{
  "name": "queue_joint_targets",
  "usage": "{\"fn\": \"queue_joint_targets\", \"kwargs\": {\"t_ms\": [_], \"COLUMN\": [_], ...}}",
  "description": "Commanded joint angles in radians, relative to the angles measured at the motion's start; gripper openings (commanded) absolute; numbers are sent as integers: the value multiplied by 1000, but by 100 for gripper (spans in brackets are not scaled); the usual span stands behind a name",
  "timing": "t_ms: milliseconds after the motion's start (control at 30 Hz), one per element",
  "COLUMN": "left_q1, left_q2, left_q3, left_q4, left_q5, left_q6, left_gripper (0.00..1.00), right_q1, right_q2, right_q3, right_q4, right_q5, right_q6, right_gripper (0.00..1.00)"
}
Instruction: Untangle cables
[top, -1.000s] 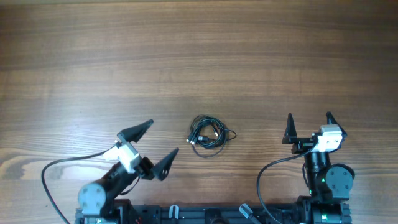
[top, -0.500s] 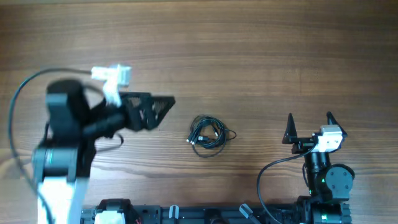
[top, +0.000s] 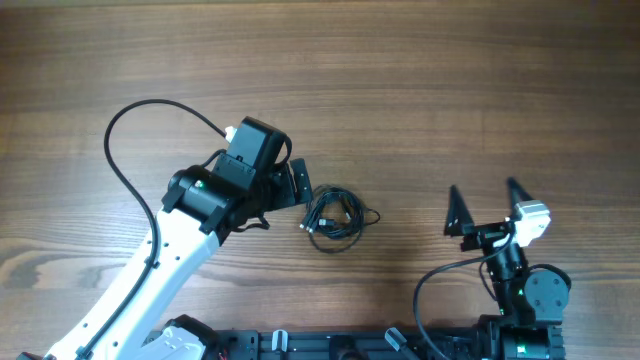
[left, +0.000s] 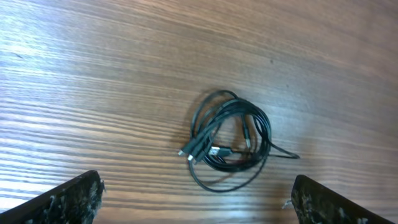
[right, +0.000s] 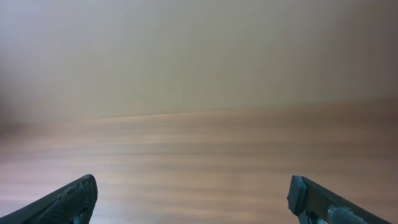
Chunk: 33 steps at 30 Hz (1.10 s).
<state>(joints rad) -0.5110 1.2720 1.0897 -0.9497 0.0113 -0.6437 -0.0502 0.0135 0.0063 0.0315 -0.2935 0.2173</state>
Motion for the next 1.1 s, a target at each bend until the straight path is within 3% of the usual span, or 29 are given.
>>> {"fn": "queue_joint_targets", "kwargs": {"t_ms": [0,33,100,133,167,200,333,433,467,500,533,600,700,800,867,933,1067], "left_q1": [2,26,64,83,94,95,94,94,94,94,94,95,95,95,100,140,274], "left_q2": [14,31,51,64,74,85,99,99,99,99,99,99,99,99,99,99,99], "left_q3": [10,10,10,10,10,10,9,9,9,9,9,9,9,9,9,9,9], "left_q4": [-2,-28,-55,-68,-74,-76,-75,-63,-55,-50,-48,-42,-26,-8,-9,-13,-35], "left_q5": [-62,-73,-72,-71,-68,-60,-11,-12,-12,-12,-12,-12,-12,-12,-13,-12,49], "left_q6": [-43,-144,-161,-160,-159,-157,-157,-158,-158,-158,-158,-158,-158,-184,-206,-206,-206], "left_gripper": [100,100,100,100,100,100,100,100,100,100,100,100,100,100,100,100,100], "right_q1": [2,2,2,2,1,-3,-15,-15,-15,-15,-14,-3,82,249,343,417,473], "right_q2": [-6,-6,-6,-6,0,21,352,601,714,755,814,949,1137,1287,1360,1434,1535], "right_q3": [-1,-1,8,40,128,217,748,961,990,987,982,982,982,982,982,982,982], "right_q4": [4,46,343,419,355,229,-633,-943,-974,-976,-988,-1049,-1142,-1085,-1007,-956,-857], "right_q5": [-374,-453,-563,-590,-595,-595,-383,-290,-315,-342,-396,-491,-360,-275,-109,40,57], "right_q6": [694,995,923,872,812,735,169,16,58,79,75,-119,-220,-205,-43,29,11], "right_gripper": [100,100,100,100,100,100,100,100,100,99,92,90,90,92,93,95,100]}}
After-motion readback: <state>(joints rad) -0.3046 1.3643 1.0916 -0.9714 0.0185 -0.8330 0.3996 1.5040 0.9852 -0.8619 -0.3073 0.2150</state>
